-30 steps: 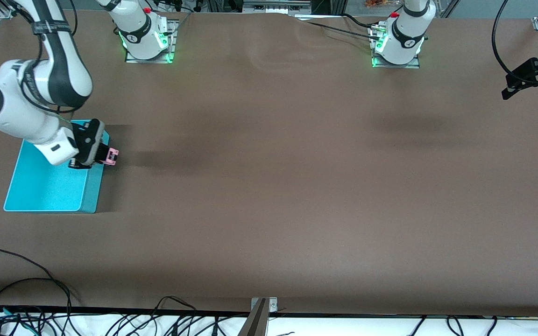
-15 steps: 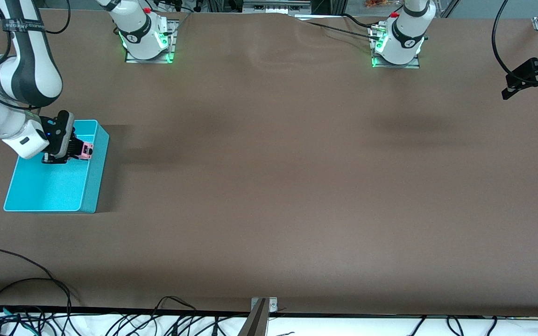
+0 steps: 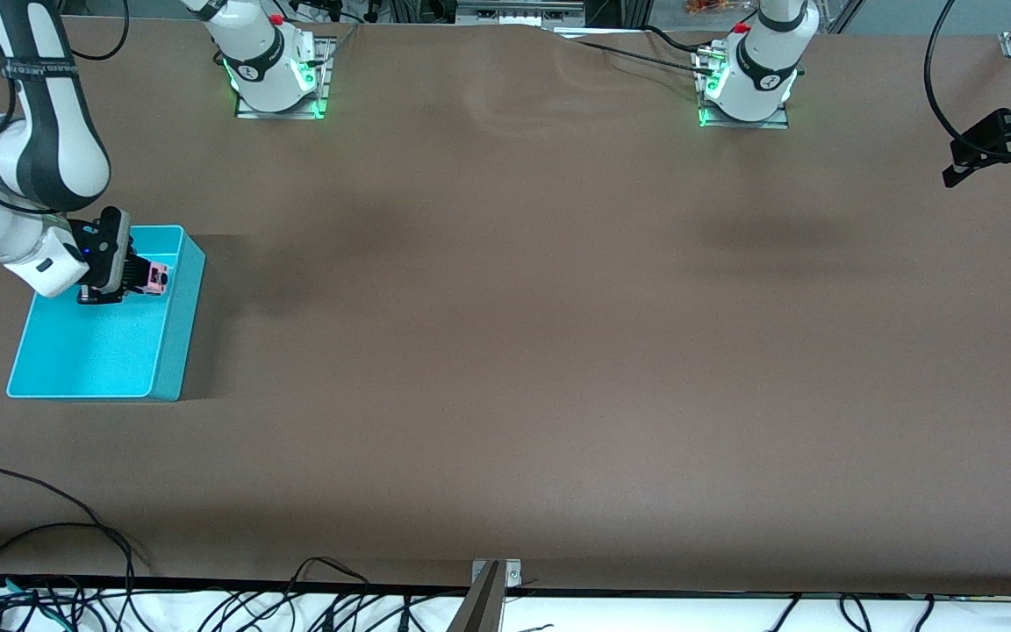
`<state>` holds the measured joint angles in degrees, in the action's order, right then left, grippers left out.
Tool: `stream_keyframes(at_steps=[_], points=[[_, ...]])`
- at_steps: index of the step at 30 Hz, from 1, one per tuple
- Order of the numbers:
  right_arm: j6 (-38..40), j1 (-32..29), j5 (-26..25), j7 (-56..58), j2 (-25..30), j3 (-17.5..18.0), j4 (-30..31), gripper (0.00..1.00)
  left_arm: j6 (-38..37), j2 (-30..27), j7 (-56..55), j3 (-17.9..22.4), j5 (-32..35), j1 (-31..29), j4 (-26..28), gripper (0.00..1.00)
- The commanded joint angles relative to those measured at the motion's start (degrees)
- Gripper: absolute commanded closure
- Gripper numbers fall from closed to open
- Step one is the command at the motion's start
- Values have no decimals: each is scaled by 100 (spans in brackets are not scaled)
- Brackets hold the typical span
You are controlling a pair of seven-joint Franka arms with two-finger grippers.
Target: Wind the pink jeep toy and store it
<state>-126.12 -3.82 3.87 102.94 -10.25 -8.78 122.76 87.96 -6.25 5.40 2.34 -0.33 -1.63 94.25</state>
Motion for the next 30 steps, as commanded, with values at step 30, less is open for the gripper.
stream_keyframes(at_steps=[30], points=[[-1301,-22,184,780,-539,-493,600,93,-121,88,-39,-23,121,-21,-187,0]])
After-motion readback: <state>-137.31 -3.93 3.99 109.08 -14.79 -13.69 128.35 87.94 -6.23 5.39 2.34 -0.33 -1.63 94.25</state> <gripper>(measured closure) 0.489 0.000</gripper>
